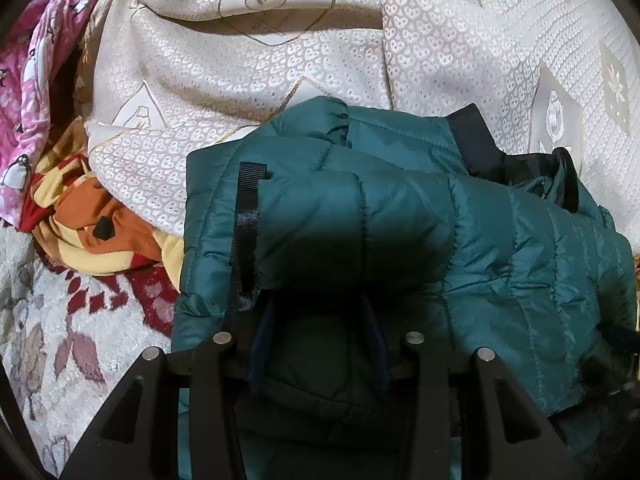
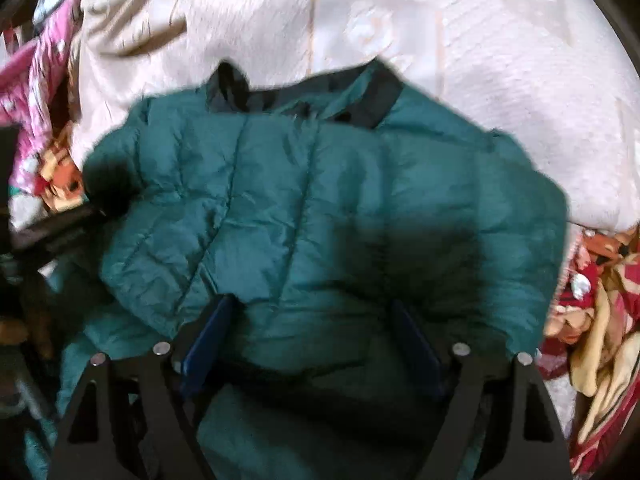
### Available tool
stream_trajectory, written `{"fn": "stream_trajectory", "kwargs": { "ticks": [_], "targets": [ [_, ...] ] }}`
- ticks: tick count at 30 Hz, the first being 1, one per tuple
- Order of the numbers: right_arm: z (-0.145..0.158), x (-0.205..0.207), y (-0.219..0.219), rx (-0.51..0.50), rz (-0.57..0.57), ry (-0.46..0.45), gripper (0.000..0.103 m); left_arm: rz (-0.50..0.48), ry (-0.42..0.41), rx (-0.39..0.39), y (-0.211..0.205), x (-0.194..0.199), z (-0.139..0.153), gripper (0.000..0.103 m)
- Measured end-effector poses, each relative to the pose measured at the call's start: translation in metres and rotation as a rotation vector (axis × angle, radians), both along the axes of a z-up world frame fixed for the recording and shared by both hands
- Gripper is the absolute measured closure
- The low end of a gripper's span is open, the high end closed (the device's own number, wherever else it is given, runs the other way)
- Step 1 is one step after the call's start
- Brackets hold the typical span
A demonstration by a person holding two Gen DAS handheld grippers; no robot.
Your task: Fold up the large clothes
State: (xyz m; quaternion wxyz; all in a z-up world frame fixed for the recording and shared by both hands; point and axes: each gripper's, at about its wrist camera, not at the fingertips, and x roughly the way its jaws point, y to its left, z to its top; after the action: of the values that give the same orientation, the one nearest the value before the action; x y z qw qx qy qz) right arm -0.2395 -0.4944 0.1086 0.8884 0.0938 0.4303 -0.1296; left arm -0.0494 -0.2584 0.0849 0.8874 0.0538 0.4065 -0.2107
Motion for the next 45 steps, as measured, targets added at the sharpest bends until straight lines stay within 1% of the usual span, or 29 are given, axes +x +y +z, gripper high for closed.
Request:
{"fn": "stream_trajectory", "kwargs": {
  "ticks": [3,6,9,12,14,18,21,24,27,29,30,32,34,38,42,45],
  "targets": [
    [0.019,-0.030,-0.014,-0.024,-0.057,-0.072,0.018,-0.001,0.001,-0.003,0.000,0.001,-0.001,0.081],
    [0.022,-0.043,-0.036,-0.025,-0.133,-0.107,0.018,-0.003,0.000,-0.005,0.001,0.002,-0.003,0.080],
    [0.007,-0.040,-0.060,0.002,-0.199,-0.059,0.018,-0.005,-0.002,-0.003,0.000,0.002,-0.003,0.079],
    [-0.016,-0.023,-0.073,0.026,-0.207,-0.011,0.018,-0.007,-0.002,0.004,-0.003,0.001,-0.004,0.078],
    [-0.021,-0.017,-0.072,0.015,-0.203,-0.002,0.016,-0.011,-0.001,0.008,-0.004,0.001,-0.003,0.077],
    [-0.007,-0.023,-0.068,-0.005,-0.196,0.009,0.017,-0.047,-0.010,0.039,-0.001,-0.006,0.008,0.077],
    [0.011,-0.042,-0.061,-0.031,-0.191,-0.019,0.017,-0.054,-0.027,0.020,0.011,-0.016,0.020,0.077],
    [0.023,-0.061,-0.053,-0.014,-0.178,-0.067,0.016,-0.042,-0.033,0.016,0.024,-0.022,0.027,0.077],
    [0.016,-0.067,-0.046,-0.016,-0.173,-0.053,0.016,-0.028,-0.021,0.010,0.035,-0.026,0.029,0.077],
    [0.002,-0.053,-0.045,-0.038,-0.191,0.005,0.016,-0.017,-0.015,0.013,0.041,-0.028,0.028,0.077],
    [-0.006,-0.047,-0.048,-0.029,-0.198,0.030,0.016,-0.011,-0.007,0.013,0.045,-0.029,0.028,0.077],
    [-0.012,-0.041,-0.051,-0.019,-0.204,0.040,0.015,-0.007,0.003,0.010,0.053,-0.035,0.031,0.077],
    [-0.009,-0.041,-0.051,-0.022,-0.211,0.038,0.015,-0.009,-0.003,0.010,0.059,-0.042,0.033,0.077],
    [0.008,-0.057,-0.043,-0.003,-0.208,0.016,0.015,-0.023,-0.015,0.013,0.072,-0.057,0.042,0.077],
    [0.023,-0.082,-0.035,0.013,-0.207,0.011,0.015,-0.031,-0.025,0.024,0.082,-0.072,0.048,0.077],
    [0.030,-0.101,-0.028,0.028,-0.206,0.008,0.015,-0.028,-0.016,0.024,0.092,-0.083,0.050,0.077]
  ]
}}
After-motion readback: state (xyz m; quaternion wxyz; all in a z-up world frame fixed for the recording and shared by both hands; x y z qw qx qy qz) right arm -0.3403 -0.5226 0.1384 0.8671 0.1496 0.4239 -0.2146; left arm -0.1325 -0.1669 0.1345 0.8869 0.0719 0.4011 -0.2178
